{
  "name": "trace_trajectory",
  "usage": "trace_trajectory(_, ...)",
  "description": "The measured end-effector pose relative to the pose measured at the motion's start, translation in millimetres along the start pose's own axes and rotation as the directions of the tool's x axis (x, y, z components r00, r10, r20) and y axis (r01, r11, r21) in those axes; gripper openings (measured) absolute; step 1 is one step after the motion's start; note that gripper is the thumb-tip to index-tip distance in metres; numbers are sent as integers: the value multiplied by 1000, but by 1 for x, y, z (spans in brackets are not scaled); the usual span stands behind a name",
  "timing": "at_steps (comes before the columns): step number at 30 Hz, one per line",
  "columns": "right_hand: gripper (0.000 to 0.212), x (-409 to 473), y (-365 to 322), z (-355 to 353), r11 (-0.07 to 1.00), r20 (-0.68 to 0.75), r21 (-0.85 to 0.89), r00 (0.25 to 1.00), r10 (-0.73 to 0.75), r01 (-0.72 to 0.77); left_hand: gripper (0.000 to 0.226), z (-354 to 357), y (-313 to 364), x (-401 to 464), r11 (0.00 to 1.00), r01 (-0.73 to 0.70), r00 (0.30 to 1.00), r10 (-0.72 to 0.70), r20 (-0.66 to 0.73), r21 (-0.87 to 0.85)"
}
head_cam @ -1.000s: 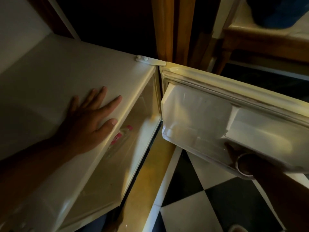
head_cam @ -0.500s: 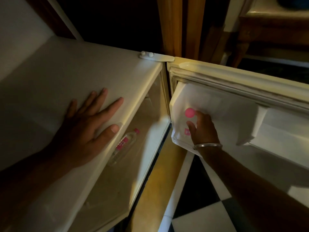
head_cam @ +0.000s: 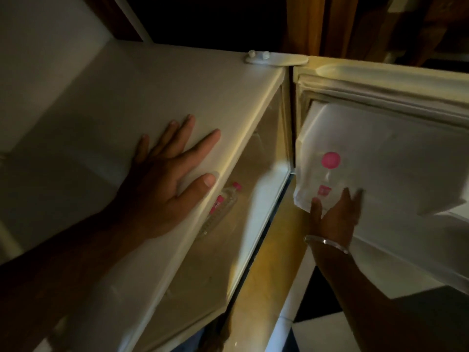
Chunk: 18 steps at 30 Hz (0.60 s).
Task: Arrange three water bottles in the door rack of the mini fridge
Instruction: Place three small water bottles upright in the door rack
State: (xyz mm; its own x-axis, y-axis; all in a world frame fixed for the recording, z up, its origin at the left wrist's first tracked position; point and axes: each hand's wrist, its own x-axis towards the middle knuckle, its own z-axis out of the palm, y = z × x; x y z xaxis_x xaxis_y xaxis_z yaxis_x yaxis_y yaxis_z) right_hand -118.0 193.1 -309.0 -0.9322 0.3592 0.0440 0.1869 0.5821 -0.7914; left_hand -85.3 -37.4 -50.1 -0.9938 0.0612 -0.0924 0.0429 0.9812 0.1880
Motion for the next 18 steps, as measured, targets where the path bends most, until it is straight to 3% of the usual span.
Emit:
trace_trajectory(1,72,-15,-6,7,999,-8,-26,999,-32,31,66,0,0,0,1000,1,1000,-1,3,7)
trace_trajectory(3,77,-50,-20,22,959,112,-86,959,-259,269,67,0,0,0,1000,1,1000,-1,7,10)
trace_trajectory(5,79,-74,-35,48,872,318,-44,834,-451,488,68,1,0,0,1000,4,1000,-4,5,15)
trace_trajectory(8,105,-60,-55,97,742,691,-130,597,-408,657,67,3,-2,0,999,-3,1000,3,2,37)
trace_trajectory(11,101,-21,-68,139,557,842,-227,448,-300,799,67,4,-6,1,1000,-11,1000,11,-13,30)
trace_trajectory(14,83,-3,-75,163,620,874,-182,415,-254,763,66,6,-8,3,999,-32,999,32,-22,17)
trace_trajectory(18,69,-11,-79,177,679,826,-180,484,-288,712,66,6,-8,5,999,-38,999,38,-37,1)
